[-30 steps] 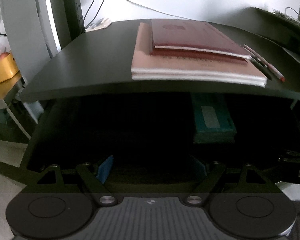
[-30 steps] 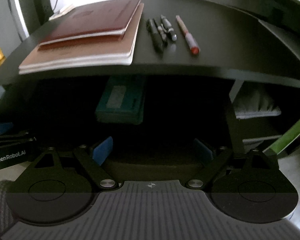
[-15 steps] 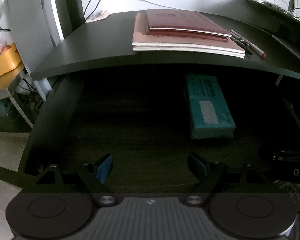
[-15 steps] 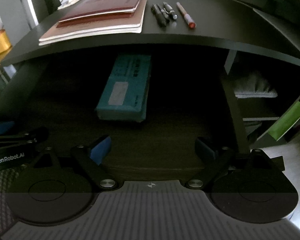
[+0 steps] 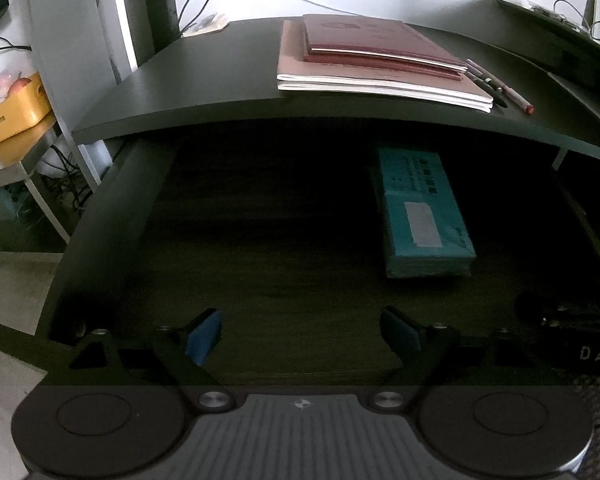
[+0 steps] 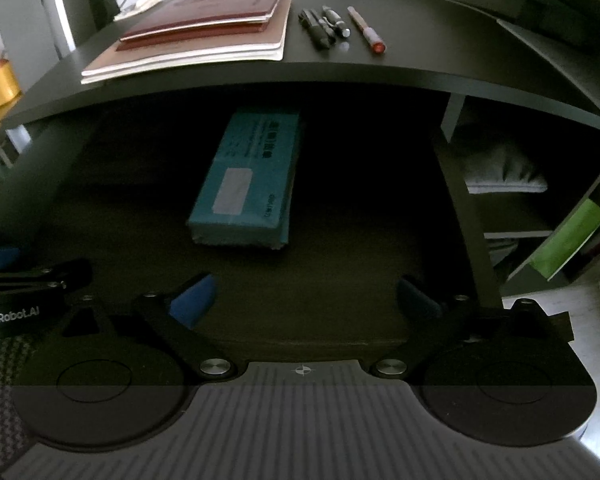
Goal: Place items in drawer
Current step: 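Open the left gripper and withdraw it from the open drawer, then bring both grippers toward the maroon notebook on the dresser top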
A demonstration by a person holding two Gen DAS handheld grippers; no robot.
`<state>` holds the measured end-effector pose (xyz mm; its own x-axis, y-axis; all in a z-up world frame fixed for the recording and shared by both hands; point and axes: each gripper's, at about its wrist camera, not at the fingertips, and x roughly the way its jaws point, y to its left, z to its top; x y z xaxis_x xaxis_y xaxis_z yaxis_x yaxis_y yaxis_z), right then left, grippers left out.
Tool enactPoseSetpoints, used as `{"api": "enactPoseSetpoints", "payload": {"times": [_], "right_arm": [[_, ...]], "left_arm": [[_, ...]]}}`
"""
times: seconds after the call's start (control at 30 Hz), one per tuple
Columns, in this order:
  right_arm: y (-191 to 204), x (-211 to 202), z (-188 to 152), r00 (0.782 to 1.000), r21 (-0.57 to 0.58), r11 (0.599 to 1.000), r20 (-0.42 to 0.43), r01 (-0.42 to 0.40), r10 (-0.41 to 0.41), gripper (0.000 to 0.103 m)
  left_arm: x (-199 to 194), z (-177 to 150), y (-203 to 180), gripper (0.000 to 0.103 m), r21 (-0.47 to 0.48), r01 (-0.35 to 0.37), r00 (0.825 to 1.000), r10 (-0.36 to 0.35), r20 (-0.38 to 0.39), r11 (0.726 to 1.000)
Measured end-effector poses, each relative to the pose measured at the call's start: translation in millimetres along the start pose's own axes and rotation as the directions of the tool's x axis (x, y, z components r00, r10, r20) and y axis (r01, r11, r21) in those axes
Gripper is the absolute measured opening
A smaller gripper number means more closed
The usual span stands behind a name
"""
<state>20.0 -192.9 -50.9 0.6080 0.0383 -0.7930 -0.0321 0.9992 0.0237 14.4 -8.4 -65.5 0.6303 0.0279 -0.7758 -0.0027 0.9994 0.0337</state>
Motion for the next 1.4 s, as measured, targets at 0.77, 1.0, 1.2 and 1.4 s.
{"api": "enactPoseSetpoints", "payload": {"times": [0.77, 1.0, 1.2, 1.4], "right_arm": [[-116, -173, 120, 0.648, 0.283, 0.958, 0.721, 0.048, -0.245, 0.102], [-193, -200, 134, 0.254, 0.391, 0.901, 0.867, 0.189, -0.43, 0.103], [-251, -182, 138, 0.128, 0.465, 0.876, 0.868, 0.129, -0.48, 0.103], [-257, -150, 153, 0.093, 0.454, 0.863, 0.871, 0.222, -0.482, 0.103]], "left_arm": [[-12, 22, 6, 0.088, -0.03, -0.008, 0.999, 0.009, 0.03, 1.0], [-13, 36, -4, 0.088, -0.014, -0.031, 0.999, 0.032, 0.037, 0.999], [-15, 47, -12, 0.088, -0.021, -0.039, 0.997, 0.04, 0.062, 0.999], [-12, 54, -9, 0.088, -0.076, -0.084, 0.993, 0.09, 0.076, 0.994]]}}
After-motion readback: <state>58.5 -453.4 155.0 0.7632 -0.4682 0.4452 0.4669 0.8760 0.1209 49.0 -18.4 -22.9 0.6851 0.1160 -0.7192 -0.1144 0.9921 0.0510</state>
